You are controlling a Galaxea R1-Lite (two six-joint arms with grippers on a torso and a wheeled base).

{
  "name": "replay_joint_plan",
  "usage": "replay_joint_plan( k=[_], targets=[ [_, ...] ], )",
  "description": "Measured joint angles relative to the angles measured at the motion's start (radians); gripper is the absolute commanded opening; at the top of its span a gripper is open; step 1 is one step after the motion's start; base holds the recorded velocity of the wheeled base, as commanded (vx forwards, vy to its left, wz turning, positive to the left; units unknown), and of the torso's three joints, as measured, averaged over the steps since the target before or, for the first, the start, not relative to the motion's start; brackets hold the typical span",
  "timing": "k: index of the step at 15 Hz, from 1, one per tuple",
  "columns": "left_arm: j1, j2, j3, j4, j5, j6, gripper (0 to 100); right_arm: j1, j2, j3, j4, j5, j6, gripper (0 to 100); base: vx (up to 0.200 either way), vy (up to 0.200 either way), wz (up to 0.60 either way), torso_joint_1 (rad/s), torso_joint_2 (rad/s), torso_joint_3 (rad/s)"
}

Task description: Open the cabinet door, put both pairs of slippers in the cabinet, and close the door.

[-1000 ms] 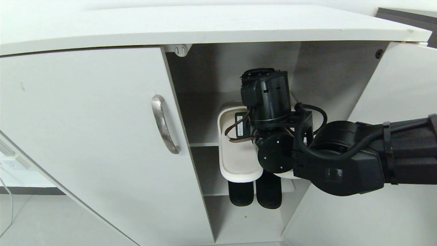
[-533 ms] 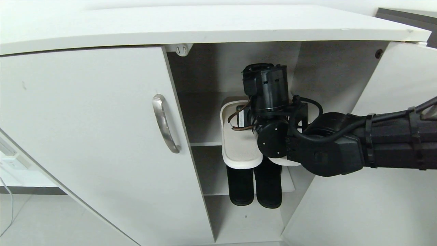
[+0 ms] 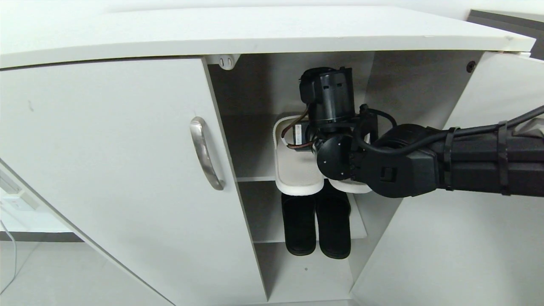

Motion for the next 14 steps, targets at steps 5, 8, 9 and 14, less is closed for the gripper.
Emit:
replay_joint_plan(
  k=[5, 8, 9, 14],
  targets=[
    [0.0, 0.0, 0.0, 0.0, 0.0, 0.001, 0, -0.017, 0.026, -0.022, 0.001, 0.003, 0.001, 0, 0.0, 0.0, 0.0, 0.0, 0.0, 0.0],
    [0.0, 0.0, 0.0, 0.0, -0.001, 0.0, 0, -0.019, 0.033, -0.023, 0.0, 0.005, 0.001, 0, 0.0, 0.0, 0.0, 0.0, 0.0, 0.0],
    [0.0, 0.0, 0.0, 0.0, -0.001, 0.0, 0, -0.018, 0.034, -0.023, 0.0, 0.005, 0.001, 100, 0.0, 0.0, 0.0, 0.0, 0.0, 0.0],
    [0.0, 0.0, 0.0, 0.0, -0.001, 0.001, 0, -0.002, 0.019, -0.001, 0.0, 0.005, 0.005, 100, 0.0, 0.0, 0.0, 0.0, 0.0, 0.0]
  ],
)
